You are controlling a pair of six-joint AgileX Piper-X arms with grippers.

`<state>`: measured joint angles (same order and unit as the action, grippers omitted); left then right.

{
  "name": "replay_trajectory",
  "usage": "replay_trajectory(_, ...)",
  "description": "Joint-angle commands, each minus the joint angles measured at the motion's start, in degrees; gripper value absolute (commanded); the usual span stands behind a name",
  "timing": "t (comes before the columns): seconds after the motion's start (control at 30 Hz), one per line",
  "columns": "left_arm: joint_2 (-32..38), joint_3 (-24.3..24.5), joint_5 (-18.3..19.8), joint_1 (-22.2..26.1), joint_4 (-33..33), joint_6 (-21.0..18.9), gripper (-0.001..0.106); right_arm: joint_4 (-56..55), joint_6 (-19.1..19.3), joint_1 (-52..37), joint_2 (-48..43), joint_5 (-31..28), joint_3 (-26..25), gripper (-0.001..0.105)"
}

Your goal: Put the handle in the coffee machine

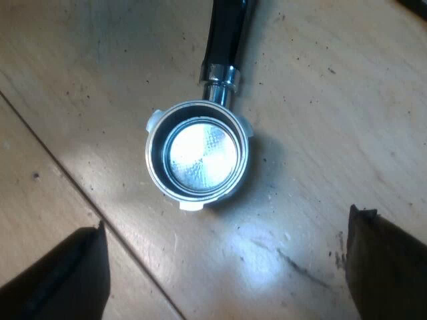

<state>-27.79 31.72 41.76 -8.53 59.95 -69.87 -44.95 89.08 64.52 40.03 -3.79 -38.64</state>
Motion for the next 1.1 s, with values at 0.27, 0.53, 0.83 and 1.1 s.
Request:
replay_trajectory(0.27,-0.1,0.6,-2.3,-3.8,0.0,-0.1,0.086,1.5,-5.6,2.6,0.0,-4.0,-0.6,0.074)
replay_trajectory(0.53,-0.1,0.6,-2.3,-3.8,0.0,-0.1,0.086,1.5,-12.4,2.6,0.0,-4.3,-0.6,0.074)
replay_trajectory(0.83,-0.1,0.6,0.7,-3.8,0.2,2.8,0.086,7.2,-33.7,2.6,0.0,-6.1,-0.6,0.074)
replay_trajectory(1.1,-0.1,0.6,0.5,-3.8,0.2,4.6,0.086,8.8,-54.1,2.6,0.6,-6.3,-0.6,0.074)
